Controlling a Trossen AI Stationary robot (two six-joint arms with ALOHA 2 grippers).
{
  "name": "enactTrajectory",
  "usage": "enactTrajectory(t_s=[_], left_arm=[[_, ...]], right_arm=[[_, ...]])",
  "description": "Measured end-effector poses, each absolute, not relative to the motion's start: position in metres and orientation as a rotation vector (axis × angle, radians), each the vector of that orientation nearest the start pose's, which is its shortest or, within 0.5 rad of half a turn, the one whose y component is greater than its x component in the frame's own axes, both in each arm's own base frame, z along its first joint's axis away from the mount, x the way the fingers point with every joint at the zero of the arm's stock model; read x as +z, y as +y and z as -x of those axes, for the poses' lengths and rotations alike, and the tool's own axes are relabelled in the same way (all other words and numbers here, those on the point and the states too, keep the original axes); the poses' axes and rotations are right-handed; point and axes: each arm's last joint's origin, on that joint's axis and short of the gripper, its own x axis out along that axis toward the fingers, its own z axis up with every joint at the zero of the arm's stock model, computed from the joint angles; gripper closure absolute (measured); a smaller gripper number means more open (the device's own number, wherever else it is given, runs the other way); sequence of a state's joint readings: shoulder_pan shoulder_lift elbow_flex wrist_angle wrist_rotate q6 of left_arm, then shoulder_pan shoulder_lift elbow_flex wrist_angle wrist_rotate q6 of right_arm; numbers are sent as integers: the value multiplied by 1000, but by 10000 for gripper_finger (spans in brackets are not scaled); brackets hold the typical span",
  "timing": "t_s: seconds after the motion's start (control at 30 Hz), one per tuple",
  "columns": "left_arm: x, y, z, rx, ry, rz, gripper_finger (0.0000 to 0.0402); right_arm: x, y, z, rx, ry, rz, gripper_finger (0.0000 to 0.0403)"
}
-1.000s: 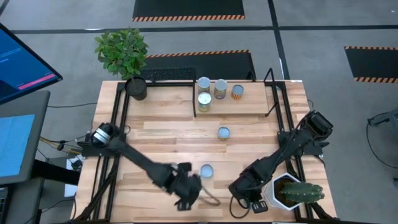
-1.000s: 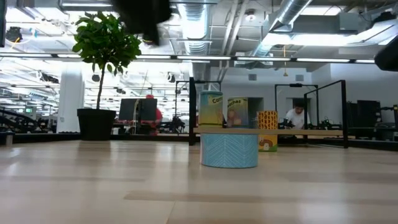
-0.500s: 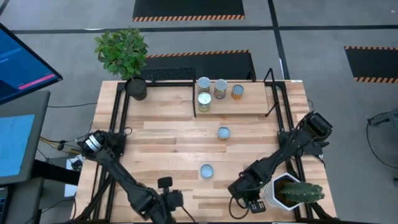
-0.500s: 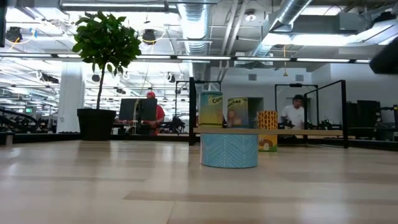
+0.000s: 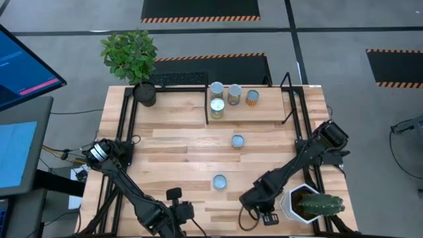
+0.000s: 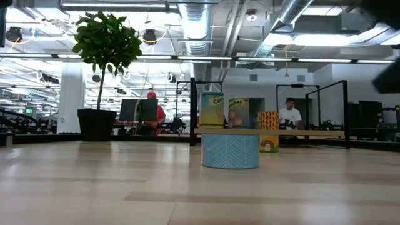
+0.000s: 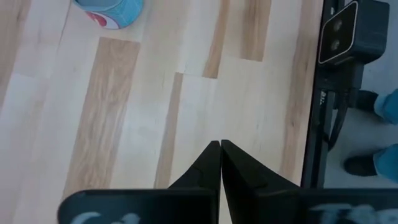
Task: Pick and place cans onto a shelf
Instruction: Move the canned goods to the center of the table
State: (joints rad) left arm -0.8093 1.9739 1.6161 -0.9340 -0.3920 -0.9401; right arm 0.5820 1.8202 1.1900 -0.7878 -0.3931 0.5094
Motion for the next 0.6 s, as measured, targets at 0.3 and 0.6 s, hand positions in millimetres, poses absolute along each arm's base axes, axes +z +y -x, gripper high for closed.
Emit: enactTrajectory(t_s=[0.3,0.6], left_arm=[[226,-281,-284,171,1081,97,402],[226,-281,-285,182,1059,77,402]], right_arm=[[172,149,-284,311,1660,-212,387],[171,94,-297,251,1695,-207,388]])
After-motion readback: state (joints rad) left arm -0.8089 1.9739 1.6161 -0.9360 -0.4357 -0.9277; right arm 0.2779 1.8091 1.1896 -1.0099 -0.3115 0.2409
